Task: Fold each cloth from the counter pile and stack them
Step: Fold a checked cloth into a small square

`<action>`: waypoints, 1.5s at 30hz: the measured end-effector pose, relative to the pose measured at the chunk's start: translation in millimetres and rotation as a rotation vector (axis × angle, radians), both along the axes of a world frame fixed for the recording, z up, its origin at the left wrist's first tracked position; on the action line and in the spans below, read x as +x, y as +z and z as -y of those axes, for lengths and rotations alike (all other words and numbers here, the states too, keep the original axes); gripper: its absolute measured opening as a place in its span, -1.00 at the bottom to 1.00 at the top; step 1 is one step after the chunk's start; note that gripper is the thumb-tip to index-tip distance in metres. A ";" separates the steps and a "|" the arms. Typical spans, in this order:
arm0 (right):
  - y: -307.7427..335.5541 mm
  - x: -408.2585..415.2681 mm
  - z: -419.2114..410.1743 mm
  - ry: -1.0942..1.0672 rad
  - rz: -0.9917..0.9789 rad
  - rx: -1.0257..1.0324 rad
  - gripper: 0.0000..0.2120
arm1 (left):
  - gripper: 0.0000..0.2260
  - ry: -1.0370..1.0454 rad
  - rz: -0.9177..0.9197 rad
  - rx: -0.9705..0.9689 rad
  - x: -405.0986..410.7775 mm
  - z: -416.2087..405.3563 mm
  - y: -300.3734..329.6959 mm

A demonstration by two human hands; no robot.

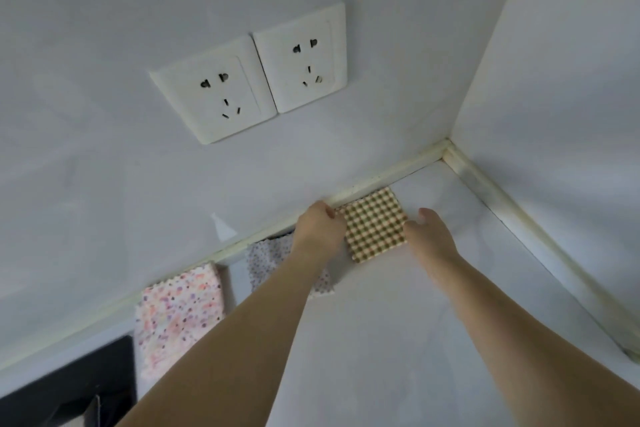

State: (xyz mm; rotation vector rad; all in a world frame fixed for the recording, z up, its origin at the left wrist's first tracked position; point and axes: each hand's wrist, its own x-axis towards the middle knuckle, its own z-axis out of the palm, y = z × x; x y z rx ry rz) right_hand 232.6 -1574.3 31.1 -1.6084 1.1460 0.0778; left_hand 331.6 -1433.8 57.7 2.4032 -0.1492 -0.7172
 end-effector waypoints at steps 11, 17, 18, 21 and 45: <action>42.0 -44.6 -104.2 0.246 0.262 -0.542 -0.52 | -0.66 -0.309 0.524 0.092 -67.4 -94.1 13.1; 58.8 -72.8 -182.5 0.426 0.399 -0.700 -0.57 | -0.63 -0.254 0.807 0.105 -108.8 -187.7 21.2; 61.7 -75.9 -196.1 0.453 0.406 -0.713 -0.57 | -0.64 -0.236 0.827 0.113 -114.8 -205.7 22.2; 72.6 -84.8 -244.7 0.510 0.422 -0.733 -0.57 | -0.64 -0.190 0.861 0.151 -129.2 -266.3 24.2; 136.5 -99.2 -723.3 0.944 0.489 -0.554 -0.56 | -0.64 0.165 0.800 0.306 -205.2 -768.4 76.6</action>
